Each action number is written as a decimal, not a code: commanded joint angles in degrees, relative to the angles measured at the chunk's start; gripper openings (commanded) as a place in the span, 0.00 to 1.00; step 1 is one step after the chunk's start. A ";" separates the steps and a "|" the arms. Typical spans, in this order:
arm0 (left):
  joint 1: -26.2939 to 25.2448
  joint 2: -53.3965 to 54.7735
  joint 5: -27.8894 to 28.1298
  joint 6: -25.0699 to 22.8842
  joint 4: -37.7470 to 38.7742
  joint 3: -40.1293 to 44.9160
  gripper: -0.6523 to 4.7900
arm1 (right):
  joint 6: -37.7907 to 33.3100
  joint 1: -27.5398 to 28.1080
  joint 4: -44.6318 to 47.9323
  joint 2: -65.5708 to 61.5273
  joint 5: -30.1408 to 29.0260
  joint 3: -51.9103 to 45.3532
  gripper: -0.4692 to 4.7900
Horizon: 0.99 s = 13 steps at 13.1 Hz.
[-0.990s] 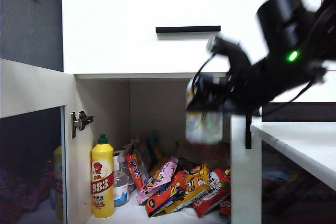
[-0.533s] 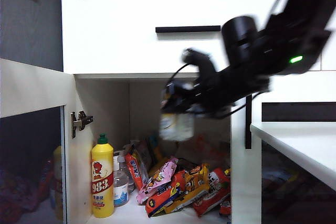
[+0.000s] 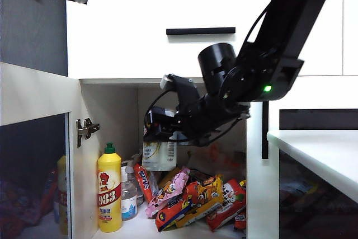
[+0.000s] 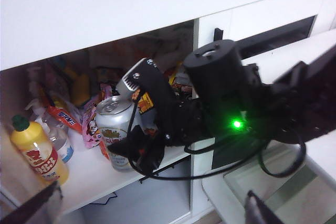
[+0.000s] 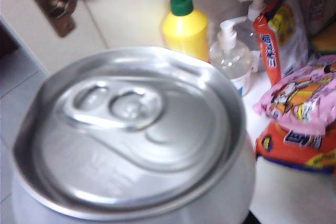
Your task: Open the left door of the white cabinet, pick up a can of beverage from the table on the right, place it inside the cabinet, and finally close the cabinet door.
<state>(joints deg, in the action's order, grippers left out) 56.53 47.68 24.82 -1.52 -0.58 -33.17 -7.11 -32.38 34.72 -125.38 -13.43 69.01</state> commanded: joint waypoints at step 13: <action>-10.84 -15.10 1.03 -1.73 10.99 -0.02 1.00 | -3.87 -3.30 -6.03 -14.64 6.29 27.19 0.39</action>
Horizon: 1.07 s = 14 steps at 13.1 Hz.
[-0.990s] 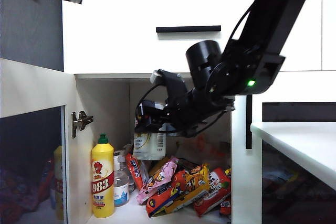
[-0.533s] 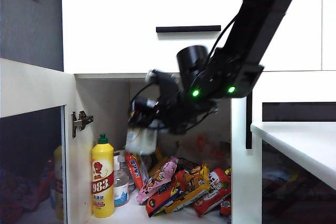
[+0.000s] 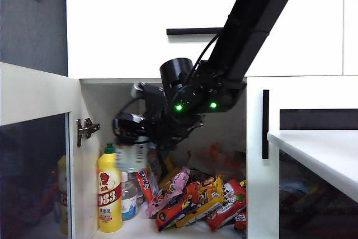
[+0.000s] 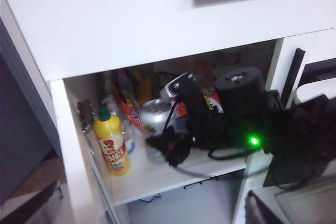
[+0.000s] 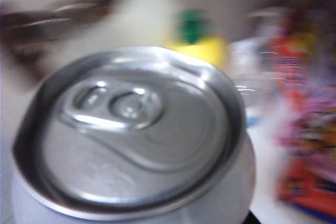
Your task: Open the left door of the white cabinet, pick up a can of beverage from the table on the right, place it inside the cabinet, and finally close the cabinet door.
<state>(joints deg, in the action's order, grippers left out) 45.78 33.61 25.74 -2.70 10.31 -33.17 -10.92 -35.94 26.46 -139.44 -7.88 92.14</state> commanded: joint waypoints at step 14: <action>-2.99 -5.20 0.15 -1.60 4.28 -0.02 1.00 | -13.79 0.94 -2.80 -11.50 17.75 20.00 0.30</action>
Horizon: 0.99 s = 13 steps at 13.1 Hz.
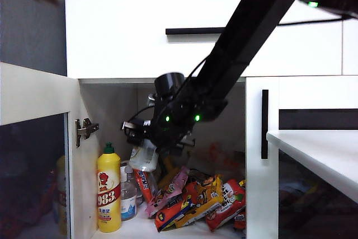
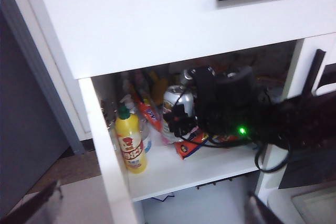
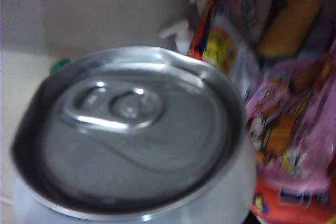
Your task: Open the left door of the white cabinet, pick up a can of beverage from the table on the right, place it inside the cabinet, and finally close the cabinet door.
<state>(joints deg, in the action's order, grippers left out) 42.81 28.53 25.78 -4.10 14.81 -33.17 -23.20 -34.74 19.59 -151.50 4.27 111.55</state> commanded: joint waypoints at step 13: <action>-0.02 -0.24 0.28 -0.22 1.46 -0.02 1.00 | -9.01 -0.48 12.39 -2.21 15.34 0.59 0.43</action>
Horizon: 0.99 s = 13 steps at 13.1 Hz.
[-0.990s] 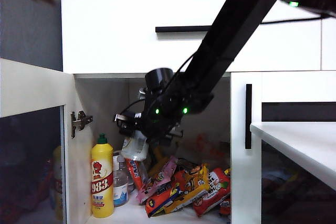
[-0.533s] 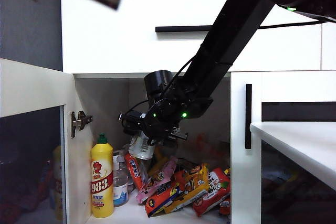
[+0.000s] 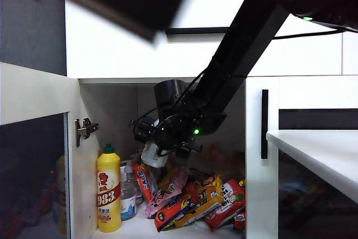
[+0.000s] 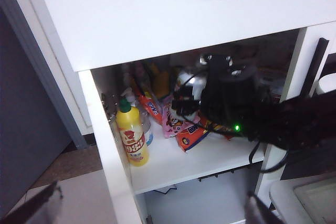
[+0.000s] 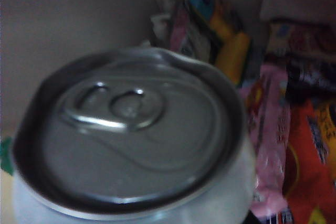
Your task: Open the left door of the white cabinet, pick up a can of beverage from the table on the right, place it inside the cabinet, and finally close the cabinet door.
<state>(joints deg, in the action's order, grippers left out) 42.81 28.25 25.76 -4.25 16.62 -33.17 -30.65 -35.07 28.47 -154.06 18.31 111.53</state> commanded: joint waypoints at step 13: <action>-0.02 -0.33 0.63 -0.07 -0.39 -0.02 1.00 | -2.14 -0.20 4.79 0.37 2.75 0.61 1.00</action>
<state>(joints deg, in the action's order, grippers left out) 42.78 28.03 26.17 -4.25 16.69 -33.17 -32.80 -35.07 32.58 -154.10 20.95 111.92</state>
